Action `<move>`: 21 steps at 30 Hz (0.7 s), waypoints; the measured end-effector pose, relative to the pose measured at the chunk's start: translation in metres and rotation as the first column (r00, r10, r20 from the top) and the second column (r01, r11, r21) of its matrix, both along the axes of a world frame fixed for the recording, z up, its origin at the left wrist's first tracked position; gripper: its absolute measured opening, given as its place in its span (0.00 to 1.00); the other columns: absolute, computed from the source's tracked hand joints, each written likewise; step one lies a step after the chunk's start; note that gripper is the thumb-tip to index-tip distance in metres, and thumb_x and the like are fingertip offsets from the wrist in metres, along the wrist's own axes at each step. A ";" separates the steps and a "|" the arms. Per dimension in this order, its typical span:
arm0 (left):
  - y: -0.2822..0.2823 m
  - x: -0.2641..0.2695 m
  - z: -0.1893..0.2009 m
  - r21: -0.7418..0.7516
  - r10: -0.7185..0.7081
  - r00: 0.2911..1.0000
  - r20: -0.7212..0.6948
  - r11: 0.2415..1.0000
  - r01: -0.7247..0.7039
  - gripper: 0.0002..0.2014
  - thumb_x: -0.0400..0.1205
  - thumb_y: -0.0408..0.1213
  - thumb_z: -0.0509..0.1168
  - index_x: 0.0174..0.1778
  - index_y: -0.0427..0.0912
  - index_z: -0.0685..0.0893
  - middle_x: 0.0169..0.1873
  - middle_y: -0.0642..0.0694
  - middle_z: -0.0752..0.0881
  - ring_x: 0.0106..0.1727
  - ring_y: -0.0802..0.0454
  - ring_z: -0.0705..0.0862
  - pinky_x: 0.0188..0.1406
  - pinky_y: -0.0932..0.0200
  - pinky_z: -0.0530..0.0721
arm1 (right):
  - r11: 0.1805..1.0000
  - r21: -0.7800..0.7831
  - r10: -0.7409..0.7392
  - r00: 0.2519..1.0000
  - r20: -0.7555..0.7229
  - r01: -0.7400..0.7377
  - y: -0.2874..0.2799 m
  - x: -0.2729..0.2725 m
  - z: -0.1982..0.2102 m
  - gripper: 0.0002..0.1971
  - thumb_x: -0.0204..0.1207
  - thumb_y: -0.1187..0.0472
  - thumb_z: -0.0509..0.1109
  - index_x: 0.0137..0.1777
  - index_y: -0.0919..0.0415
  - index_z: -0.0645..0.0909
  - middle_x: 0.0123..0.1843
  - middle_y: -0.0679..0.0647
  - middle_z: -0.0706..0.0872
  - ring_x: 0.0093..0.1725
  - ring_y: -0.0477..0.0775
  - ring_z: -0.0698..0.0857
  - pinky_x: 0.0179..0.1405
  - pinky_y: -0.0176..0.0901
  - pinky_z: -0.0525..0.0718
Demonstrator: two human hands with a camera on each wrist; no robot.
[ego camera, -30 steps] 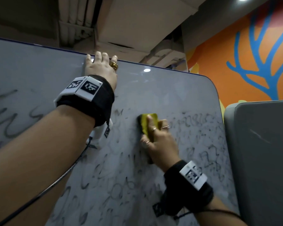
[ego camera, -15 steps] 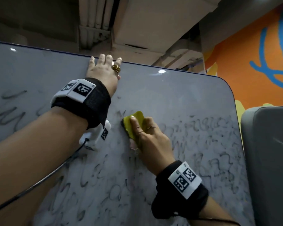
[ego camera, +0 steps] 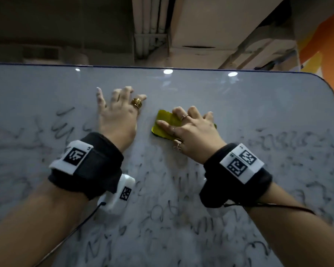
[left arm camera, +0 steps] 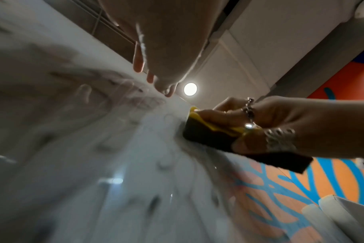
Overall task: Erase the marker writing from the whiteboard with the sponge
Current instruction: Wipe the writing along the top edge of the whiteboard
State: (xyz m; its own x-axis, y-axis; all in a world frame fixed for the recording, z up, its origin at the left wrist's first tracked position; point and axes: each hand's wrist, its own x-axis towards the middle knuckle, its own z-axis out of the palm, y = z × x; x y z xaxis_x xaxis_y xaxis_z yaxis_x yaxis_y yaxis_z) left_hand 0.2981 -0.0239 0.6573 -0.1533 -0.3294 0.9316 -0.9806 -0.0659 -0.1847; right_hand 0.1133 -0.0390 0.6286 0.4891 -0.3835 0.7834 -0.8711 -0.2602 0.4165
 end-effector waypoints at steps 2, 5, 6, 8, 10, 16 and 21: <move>0.000 0.001 -0.016 0.007 0.019 1.000 -0.002 1.000 -0.019 0.22 0.87 0.40 0.54 0.78 0.54 0.69 0.77 0.45 0.65 0.78 0.45 0.62 0.74 0.31 0.31 | 1.000 -0.009 0.005 0.999 -0.035 -0.005 -0.004 -0.006 0.005 0.29 0.79 0.46 0.58 0.78 0.30 0.53 0.78 0.50 0.56 0.70 0.59 0.60 0.60 0.57 0.64; 0.000 0.007 -0.029 0.013 0.014 1.000 0.003 1.000 -0.014 0.21 0.87 0.43 0.52 0.78 0.54 0.69 0.78 0.46 0.67 0.78 0.46 0.66 0.70 0.31 0.27 | 1.000 -0.002 -0.003 1.000 0.026 0.003 -0.007 -0.042 0.018 0.28 0.79 0.44 0.58 0.77 0.27 0.53 0.78 0.47 0.56 0.70 0.57 0.59 0.62 0.54 0.62; 0.001 0.009 -0.029 0.019 0.019 1.000 0.003 1.000 -0.019 0.22 0.87 0.44 0.50 0.79 0.54 0.68 0.78 0.46 0.67 0.78 0.46 0.66 0.70 0.31 0.27 | 1.000 -0.011 -0.010 0.998 0.060 0.011 -0.007 -0.051 0.022 0.28 0.78 0.43 0.59 0.76 0.26 0.54 0.78 0.46 0.57 0.70 0.57 0.59 0.62 0.54 0.62; 0.002 0.013 -0.028 0.042 0.028 1.000 -0.006 0.999 -0.028 0.27 0.84 0.49 0.42 0.79 0.53 0.67 0.79 0.48 0.66 0.78 0.49 0.65 0.69 0.31 0.25 | 0.999 -0.037 -0.012 0.996 0.084 0.015 -0.006 -0.049 0.027 0.27 0.78 0.43 0.59 0.76 0.27 0.56 0.79 0.46 0.57 0.70 0.58 0.59 0.63 0.54 0.61; 0.001 0.015 -0.025 0.046 0.028 1.000 -0.007 0.999 -0.027 0.32 0.81 0.51 0.36 0.81 0.52 0.63 0.80 0.52 0.64 0.79 0.53 0.63 0.68 0.32 0.23 | 0.997 -0.052 0.051 0.997 0.056 -0.048 -0.006 -0.021 0.031 0.27 0.78 0.44 0.59 0.76 0.28 0.57 0.79 0.47 0.57 0.71 0.59 0.59 0.65 0.56 0.60; -0.008 0.018 -0.028 0.057 0.047 0.999 -0.027 0.997 -0.045 0.33 0.80 0.52 0.33 0.83 0.52 0.57 0.82 0.58 0.56 0.81 0.59 0.55 0.66 0.29 0.23 | 0.985 -0.074 0.156 0.987 -0.023 -0.158 -0.017 0.005 0.028 0.27 0.75 0.42 0.56 0.75 0.30 0.61 0.79 0.47 0.60 0.71 0.59 0.61 0.63 0.56 0.61; -0.007 0.020 -0.029 0.063 0.053 0.998 0.020 0.997 -0.054 0.34 0.79 0.52 0.34 0.82 0.48 0.60 0.81 0.54 0.59 0.80 0.56 0.59 0.67 0.29 0.26 | 0.998 -0.012 0.057 0.975 0.214 -0.055 -0.022 -0.075 0.021 0.32 0.62 0.39 0.51 0.71 0.25 0.66 0.76 0.46 0.66 0.66 0.58 0.65 0.59 0.53 0.63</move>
State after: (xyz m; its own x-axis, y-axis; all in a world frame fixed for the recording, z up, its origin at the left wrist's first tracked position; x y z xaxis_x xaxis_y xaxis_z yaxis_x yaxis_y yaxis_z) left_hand 0.3184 -0.0307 0.6285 -0.1508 -0.3964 0.9056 -0.9723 -0.1058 -0.2082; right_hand 0.0387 -0.0610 0.6500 0.3298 -0.3550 0.8747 -0.9245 -0.3090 0.2232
